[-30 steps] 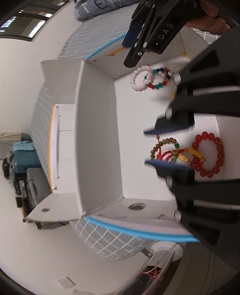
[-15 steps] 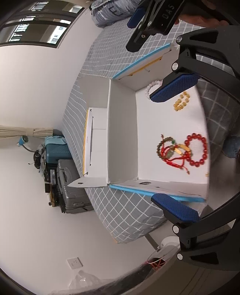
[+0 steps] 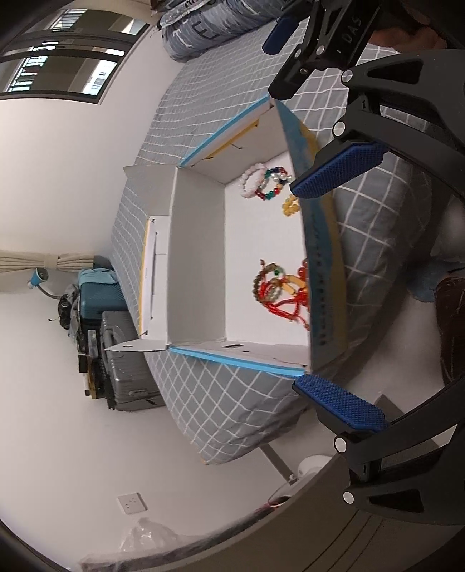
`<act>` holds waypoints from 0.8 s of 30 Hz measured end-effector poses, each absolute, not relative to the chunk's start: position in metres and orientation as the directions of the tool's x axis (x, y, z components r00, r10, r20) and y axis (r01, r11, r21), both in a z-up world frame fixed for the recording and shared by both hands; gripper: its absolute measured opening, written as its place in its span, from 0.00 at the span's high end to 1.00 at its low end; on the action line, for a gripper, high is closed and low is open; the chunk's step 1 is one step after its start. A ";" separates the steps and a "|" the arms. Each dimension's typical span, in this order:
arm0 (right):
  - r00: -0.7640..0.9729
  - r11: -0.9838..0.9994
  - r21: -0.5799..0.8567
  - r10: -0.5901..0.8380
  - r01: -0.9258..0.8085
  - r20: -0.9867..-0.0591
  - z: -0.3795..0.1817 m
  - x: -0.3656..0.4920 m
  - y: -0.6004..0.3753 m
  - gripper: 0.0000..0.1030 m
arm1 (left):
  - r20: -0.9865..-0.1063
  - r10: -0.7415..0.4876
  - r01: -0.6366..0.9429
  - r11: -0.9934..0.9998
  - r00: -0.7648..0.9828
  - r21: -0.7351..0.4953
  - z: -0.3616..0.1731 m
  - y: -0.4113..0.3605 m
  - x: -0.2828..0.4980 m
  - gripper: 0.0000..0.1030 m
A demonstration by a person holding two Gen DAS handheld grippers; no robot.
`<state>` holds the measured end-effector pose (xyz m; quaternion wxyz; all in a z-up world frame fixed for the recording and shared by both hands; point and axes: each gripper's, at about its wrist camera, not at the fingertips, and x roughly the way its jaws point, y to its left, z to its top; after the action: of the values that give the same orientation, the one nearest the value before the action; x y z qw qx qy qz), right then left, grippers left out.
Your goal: Organize jewelry
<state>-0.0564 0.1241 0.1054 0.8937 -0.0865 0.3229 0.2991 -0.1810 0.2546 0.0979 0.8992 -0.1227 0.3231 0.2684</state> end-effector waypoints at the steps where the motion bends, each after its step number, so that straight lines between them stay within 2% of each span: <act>1: 0.611 0.806 0.034 0.474 -0.590 -0.634 0.102 -0.057 0.124 0.07 | -0.651 0.400 -0.561 0.827 0.645 -0.048 0.096 0.254 -0.181 0.06; 24: 0.605 0.798 0.019 0.472 -0.602 -0.642 0.094 -0.058 0.127 0.07 | -0.659 0.401 -0.566 0.823 0.637 -0.045 0.085 0.248 -0.177 0.06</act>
<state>-0.0576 0.1267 0.0937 0.8902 -0.0999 0.3265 0.3016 -0.1768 0.2478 0.0847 0.8960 -0.1248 0.3299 0.2699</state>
